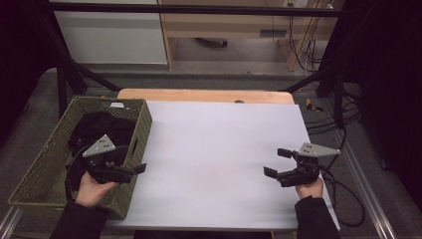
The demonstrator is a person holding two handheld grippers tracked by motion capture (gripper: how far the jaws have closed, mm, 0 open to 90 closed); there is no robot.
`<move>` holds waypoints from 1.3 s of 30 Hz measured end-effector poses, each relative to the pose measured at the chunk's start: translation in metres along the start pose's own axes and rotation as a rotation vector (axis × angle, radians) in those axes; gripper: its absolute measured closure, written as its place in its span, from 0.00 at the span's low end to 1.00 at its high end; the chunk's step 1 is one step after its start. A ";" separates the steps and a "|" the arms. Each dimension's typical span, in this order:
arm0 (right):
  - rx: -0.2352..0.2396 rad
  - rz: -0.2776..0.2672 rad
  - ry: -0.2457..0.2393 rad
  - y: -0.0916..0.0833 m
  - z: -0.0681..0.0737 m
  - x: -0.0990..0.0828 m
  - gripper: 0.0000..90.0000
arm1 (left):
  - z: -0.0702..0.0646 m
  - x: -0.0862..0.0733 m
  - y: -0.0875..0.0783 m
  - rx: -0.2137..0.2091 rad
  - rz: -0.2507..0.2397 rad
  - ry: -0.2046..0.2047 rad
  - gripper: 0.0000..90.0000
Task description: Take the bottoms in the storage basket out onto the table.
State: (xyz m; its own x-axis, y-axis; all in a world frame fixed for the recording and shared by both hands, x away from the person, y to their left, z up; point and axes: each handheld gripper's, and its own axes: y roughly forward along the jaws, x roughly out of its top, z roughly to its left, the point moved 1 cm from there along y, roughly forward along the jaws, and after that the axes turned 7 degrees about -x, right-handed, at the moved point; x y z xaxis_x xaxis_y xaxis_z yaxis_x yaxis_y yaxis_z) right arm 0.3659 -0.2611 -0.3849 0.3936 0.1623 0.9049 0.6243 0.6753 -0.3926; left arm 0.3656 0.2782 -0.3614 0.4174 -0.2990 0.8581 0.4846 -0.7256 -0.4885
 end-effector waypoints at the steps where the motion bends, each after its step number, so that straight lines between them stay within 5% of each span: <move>1: 0.000 0.000 -0.002 0.000 0.000 0.000 0.04 | 0.000 0.000 0.000 0.000 0.000 0.000 0.02; 39: 0.004 0.015 0.000 0.003 -0.001 -0.002 0.04 | 0.001 0.008 -0.013 0.026 0.016 -0.002 0.02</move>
State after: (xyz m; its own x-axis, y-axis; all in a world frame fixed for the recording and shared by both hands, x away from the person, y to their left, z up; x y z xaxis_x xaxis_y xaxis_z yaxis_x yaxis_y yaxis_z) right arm 0.3674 -0.2599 -0.3875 0.4034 0.1724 0.8986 0.6155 0.6756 -0.4059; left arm 0.3636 0.2858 -0.3479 0.4273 -0.3093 0.8496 0.4974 -0.7043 -0.5065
